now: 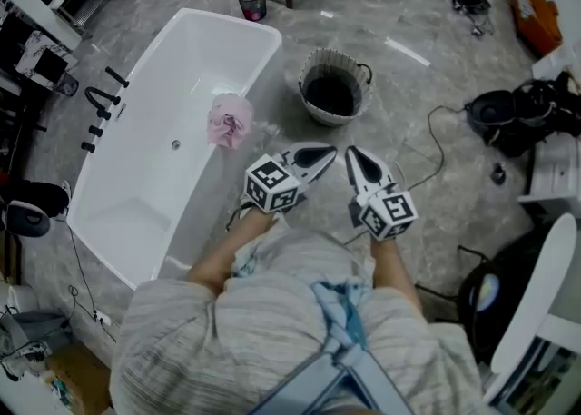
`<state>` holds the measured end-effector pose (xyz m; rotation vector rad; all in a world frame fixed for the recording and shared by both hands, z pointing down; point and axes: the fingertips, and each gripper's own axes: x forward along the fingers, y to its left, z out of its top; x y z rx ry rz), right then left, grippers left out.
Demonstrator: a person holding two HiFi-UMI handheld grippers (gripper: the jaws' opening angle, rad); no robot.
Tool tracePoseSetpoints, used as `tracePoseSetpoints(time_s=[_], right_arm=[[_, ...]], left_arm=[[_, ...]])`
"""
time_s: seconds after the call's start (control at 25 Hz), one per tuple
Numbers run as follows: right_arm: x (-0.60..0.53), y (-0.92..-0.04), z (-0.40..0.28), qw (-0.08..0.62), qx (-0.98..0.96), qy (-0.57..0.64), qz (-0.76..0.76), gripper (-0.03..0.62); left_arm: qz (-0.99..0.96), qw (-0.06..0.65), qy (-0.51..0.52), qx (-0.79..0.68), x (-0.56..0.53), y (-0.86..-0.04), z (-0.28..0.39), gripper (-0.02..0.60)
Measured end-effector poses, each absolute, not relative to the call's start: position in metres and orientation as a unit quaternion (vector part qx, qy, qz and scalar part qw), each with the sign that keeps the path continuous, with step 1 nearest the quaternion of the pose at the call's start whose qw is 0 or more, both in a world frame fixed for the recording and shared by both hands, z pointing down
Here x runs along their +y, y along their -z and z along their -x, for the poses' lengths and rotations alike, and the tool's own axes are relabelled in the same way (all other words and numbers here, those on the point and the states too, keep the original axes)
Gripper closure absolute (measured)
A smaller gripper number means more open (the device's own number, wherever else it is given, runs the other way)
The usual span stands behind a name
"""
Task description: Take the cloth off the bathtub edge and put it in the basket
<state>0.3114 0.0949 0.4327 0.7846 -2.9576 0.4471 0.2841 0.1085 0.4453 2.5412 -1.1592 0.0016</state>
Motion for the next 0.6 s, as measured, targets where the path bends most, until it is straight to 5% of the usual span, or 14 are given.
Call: tracePoseSetpoints(time_s=[0.6], right_arm=[[0.029, -0.443, -0.176, 0.040, -0.949, -0.155, -0.273, 0.592]], left_arm=[[-0.897, 0.187, -0.006, -0.400, 0.042, -0.456, -0.141, 0.580]])
